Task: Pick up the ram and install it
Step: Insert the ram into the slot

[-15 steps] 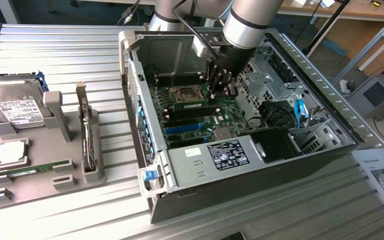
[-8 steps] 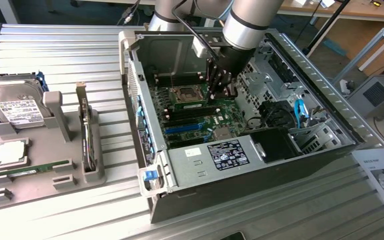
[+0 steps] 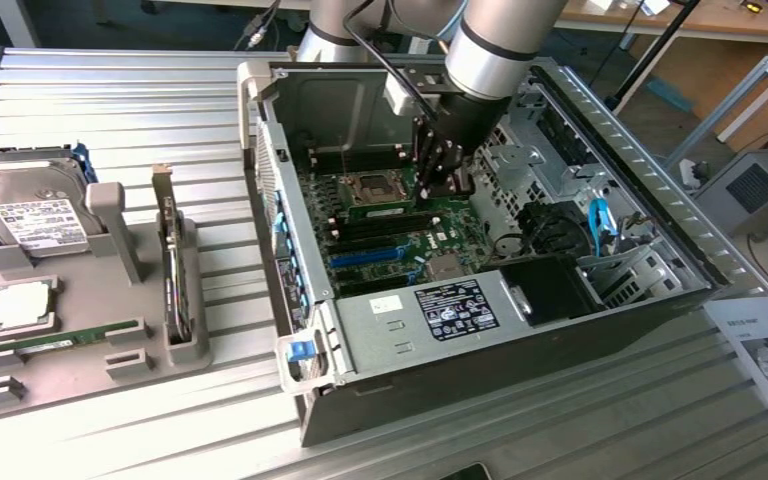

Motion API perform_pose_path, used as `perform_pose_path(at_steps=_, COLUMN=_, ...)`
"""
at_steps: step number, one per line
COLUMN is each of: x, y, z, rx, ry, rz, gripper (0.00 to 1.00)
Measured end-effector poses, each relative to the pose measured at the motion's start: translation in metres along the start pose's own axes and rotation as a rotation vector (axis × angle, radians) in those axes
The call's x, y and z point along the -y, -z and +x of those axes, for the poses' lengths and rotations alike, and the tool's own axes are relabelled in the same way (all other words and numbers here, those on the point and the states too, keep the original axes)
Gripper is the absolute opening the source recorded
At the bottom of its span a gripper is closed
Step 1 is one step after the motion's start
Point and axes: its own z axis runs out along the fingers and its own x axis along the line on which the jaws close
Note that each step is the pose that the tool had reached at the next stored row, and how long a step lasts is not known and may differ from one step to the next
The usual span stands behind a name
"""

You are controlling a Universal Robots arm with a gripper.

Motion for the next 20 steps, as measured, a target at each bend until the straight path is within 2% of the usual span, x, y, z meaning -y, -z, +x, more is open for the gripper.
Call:
perform_pose_path(at_steps=12, x=0.0000, y=-0.0016, z=-0.006, rx=0.0001, ry=0.000, rz=0.0000, gripper=0.12)
perform_pose_path(at_steps=20, x=0.0006, y=-0.0143, z=-0.006, rx=0.0002, ry=0.000, rz=0.0001, gripper=0.12)
